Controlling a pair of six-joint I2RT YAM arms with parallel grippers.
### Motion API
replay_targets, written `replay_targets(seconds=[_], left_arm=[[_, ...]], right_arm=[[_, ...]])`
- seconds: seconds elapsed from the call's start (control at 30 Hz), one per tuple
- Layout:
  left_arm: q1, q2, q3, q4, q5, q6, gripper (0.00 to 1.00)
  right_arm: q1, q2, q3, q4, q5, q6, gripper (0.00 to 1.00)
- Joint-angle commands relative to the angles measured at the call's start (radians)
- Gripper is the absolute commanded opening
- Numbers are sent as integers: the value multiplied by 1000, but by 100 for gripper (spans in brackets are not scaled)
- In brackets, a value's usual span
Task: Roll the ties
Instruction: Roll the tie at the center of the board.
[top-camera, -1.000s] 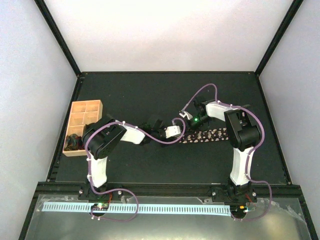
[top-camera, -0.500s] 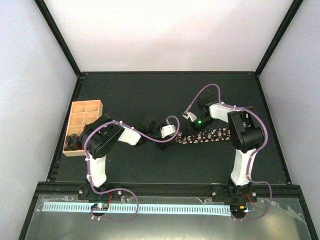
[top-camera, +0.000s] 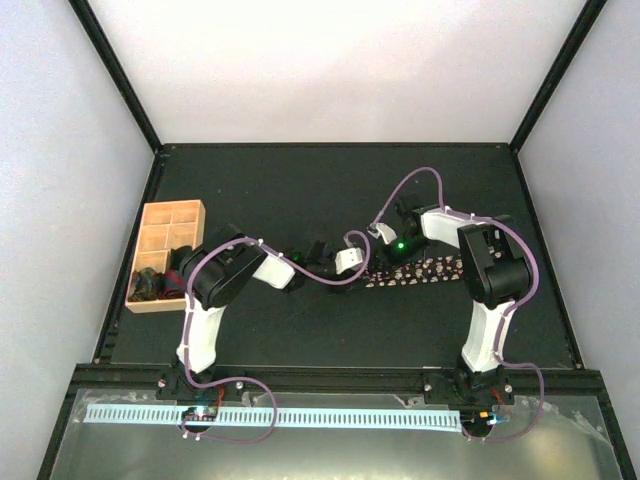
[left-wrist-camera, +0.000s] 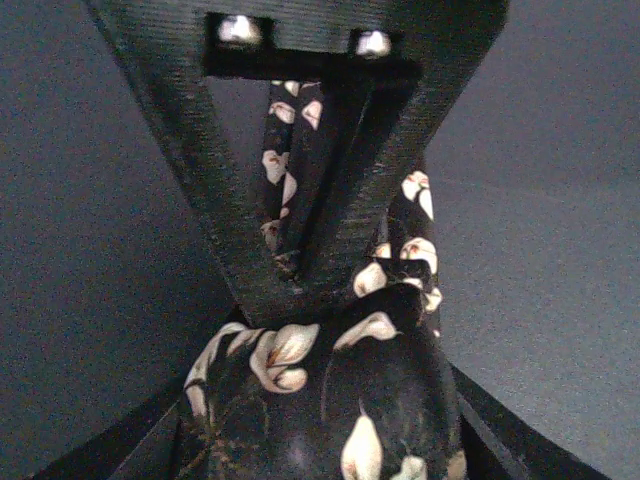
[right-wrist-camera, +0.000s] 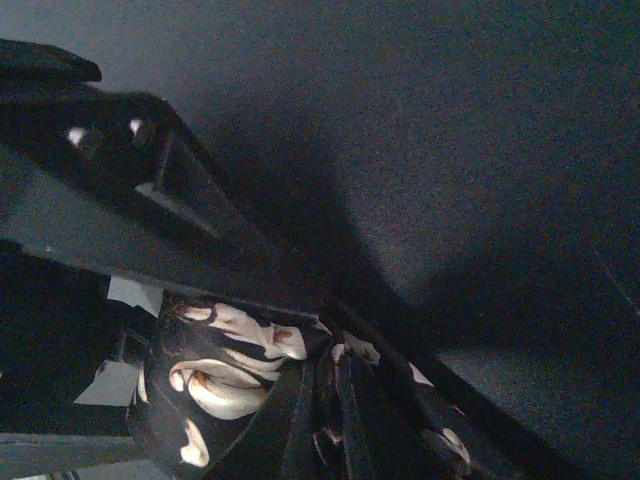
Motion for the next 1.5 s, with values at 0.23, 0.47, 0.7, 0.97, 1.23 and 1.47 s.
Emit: replay_targets(seconds=[0.23,0.47,0.7,0.97,1.23,1.47], left_arm=[[-31,-101,-110,-184,-244,179,40],[-46,-108,-112,-231,-282,222,41],[-51,-107,-113,-249,-291,234,42],[-53,-105,-110,-234,-288,230,42],[-51,-101,-109,-228,-260,237,42],[-52,-99,-112,-234,-254,244,42]], right_arm=[[-47,-26,58,-138,-81,3,39],[-38,14,89,-228,-299,43,53],[17,53,78,-194,-190,54,44],[14,90,102,-190,-28,61,2],[-23,69,93,-200,-65,57,8],[-23,9,98,-129,-145,134,47]])
